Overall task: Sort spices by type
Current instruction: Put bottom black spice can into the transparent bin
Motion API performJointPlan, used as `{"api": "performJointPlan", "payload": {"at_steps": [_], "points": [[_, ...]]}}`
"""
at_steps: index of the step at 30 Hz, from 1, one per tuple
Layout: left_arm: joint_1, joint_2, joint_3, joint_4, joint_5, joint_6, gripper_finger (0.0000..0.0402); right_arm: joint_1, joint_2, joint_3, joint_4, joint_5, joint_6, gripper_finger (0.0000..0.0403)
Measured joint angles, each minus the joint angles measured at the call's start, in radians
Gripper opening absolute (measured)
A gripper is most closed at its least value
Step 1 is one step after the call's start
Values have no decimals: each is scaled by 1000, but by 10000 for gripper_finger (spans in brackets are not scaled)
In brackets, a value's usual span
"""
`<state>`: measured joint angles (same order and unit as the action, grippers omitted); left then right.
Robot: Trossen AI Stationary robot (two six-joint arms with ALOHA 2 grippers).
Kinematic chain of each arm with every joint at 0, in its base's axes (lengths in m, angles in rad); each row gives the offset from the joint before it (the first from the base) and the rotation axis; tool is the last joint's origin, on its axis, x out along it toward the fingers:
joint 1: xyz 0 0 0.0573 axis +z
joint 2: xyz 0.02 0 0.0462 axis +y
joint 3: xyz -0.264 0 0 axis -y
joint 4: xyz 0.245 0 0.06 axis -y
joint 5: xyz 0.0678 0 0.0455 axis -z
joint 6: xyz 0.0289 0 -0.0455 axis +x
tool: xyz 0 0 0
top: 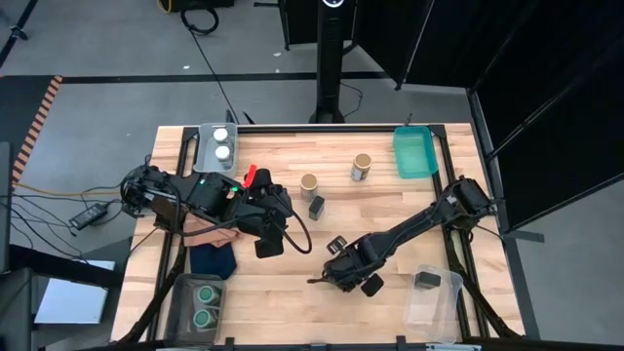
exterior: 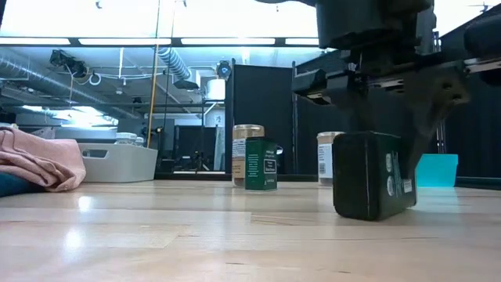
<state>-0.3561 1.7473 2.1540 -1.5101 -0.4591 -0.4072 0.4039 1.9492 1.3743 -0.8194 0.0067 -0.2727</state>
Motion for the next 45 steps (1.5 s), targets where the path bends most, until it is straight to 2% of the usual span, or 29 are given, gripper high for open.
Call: {"api": "performJointPlan", "payload": {"at_steps": [4, 9, 16, 25, 32, 45], "points": [[0, 0, 0, 0, 0, -16, 302, -18, -11, -4, -45, -2, 24, 154], [0, 0, 0, 0, 0, -20, 302, -47, -57, -64, -52, -59, 67, 142], [0, 0, 0, 0, -5, -19, 302, -90, -201, -270, 63, -43, 134, 152], [0, 0, 0, 2, -19, -19, 302, -142, -392, -482, 82, 29, 176, 153], [0, 0, 0, 6, -45, -19, 302, -162, -469, -508, 86, 29, 190, 167], [0, 0, 0, 25, -46, -18, 302, -167, -465, -503, 60, 38, 201, 243]]}}
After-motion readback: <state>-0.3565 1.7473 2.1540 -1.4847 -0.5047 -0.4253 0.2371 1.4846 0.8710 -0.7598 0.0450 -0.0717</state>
